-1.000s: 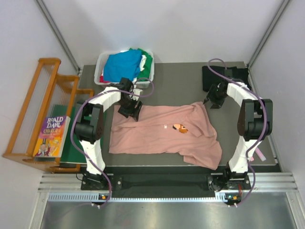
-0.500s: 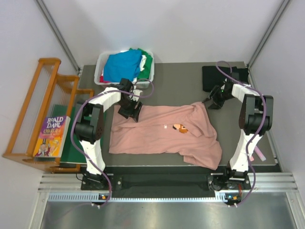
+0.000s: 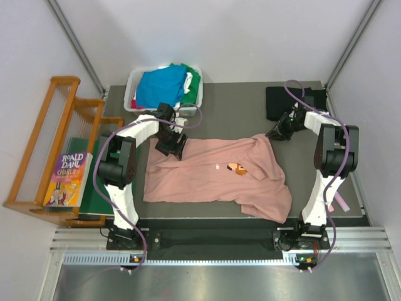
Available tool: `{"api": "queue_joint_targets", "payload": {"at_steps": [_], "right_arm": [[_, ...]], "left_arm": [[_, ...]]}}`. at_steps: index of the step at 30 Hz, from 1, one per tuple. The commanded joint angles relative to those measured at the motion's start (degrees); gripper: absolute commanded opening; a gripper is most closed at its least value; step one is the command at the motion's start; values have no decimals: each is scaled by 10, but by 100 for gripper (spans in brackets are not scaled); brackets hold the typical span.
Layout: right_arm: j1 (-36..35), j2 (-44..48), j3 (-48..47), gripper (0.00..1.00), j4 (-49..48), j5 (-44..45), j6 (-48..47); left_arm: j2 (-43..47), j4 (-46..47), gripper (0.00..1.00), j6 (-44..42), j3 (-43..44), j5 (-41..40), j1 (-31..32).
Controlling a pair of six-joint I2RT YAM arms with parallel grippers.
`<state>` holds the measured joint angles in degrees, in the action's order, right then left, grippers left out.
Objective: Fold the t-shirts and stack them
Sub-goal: Fold the tshirt
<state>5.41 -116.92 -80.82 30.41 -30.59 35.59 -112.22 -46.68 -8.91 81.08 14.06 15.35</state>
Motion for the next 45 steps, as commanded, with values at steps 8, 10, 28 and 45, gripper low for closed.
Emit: {"api": "queue_joint_targets", "payload": {"at_steps": [8, 10, 28, 45], "right_arm": [[0, 9, 18, 25, -17, -10, 1], [0, 12, 22, 25, -18, -10, -2], [14, 72, 19, 0, -2, 61, 1], [70, 28, -35, 0, 30, 75, -3]], "left_arm": [[27, 2, 73, -1, 7, 3, -3], [27, 2, 73, -1, 6, 3, -3], [25, 1, 73, 1, 7, 5, -3], [32, -2, 73, -1, 6, 12, -3]]}}
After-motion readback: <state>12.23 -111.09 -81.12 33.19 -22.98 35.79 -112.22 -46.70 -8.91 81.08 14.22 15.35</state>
